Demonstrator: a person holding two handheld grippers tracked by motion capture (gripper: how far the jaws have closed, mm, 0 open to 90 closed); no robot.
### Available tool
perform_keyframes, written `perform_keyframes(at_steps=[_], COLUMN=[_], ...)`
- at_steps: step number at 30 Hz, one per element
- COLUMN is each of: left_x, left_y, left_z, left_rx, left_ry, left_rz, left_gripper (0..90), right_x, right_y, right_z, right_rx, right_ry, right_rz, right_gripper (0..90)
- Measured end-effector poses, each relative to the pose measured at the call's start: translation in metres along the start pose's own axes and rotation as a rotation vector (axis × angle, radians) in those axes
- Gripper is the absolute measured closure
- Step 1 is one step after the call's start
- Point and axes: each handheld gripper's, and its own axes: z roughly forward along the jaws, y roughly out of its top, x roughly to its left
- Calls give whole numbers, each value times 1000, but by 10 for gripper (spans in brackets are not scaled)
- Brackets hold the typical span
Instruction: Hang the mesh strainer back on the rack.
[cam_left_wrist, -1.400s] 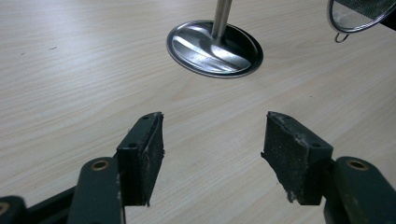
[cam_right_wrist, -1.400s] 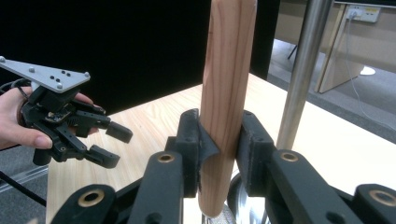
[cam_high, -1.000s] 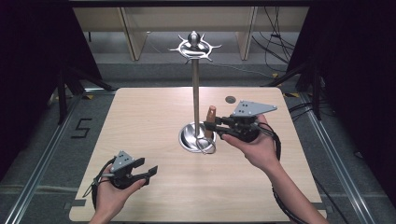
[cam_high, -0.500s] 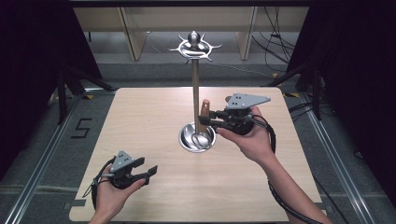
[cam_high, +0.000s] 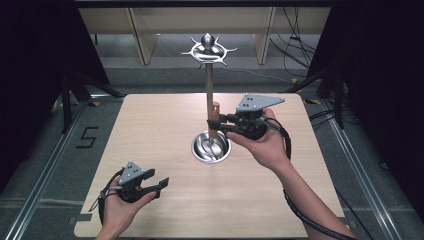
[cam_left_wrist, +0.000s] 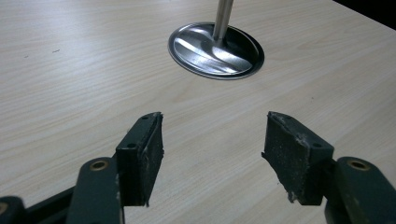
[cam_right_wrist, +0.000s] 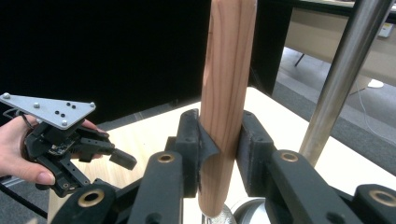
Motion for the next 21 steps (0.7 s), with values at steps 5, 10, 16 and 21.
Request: perform_keyframes(at_steps=[5,10,16,21], left_x=[-1,0,0,-1], left_y=[0,0,1,1], left_z=[1,0,-2,-1], left_rx=[-6,-1,-4,-1], left_ry=[-3,5,7,8], left_rz=[-6,1,12,4], left_gripper=[366,366,366,366], right_x=[0,2,1,1], right_y=[5,11,16,20], right_z=[2,4,7,8], right_rx=[6,16,1,2], right_ry=[4,-4,-12,1], right_rz=[-2,7,-32,-29], right_gripper=[738,738,738,738])
